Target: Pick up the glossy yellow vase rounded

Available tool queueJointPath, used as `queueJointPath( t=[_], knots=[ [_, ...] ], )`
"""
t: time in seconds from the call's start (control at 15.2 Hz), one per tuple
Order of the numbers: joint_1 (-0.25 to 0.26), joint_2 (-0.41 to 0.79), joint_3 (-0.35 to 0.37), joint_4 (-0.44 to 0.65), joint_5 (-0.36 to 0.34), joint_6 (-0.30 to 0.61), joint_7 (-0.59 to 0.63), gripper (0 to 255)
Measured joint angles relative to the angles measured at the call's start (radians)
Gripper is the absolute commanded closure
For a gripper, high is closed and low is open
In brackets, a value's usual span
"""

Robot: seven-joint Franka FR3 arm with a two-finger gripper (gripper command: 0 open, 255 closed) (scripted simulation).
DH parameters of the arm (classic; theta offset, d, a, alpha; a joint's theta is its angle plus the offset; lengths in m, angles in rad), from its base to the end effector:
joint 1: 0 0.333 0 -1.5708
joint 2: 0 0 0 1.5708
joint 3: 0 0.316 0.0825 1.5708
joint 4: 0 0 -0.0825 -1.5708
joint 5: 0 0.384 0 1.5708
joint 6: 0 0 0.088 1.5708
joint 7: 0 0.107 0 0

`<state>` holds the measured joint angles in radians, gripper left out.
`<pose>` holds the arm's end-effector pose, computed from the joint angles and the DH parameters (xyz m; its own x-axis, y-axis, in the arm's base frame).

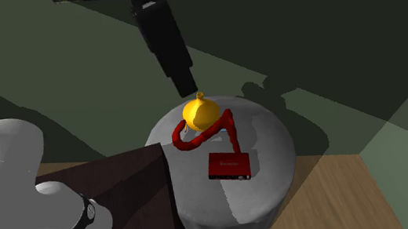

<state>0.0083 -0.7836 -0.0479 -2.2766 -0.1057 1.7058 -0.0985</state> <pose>0.3199 -0.0286 0.6410 0.9761 0.0802 0.2022 0.0626 -0.9938 0.0918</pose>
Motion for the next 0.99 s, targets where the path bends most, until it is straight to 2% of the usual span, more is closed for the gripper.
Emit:
queueJointPath(
  t=[0.26, 0.99],
  knots=[
    [0.011, 0.015, 0.034, -0.031, 0.016, 0.033, 0.040, 0],
    [0.071, 0.150, 0.209, -0.164, 0.096, 0.245, 0.250, 0]
  ],
)
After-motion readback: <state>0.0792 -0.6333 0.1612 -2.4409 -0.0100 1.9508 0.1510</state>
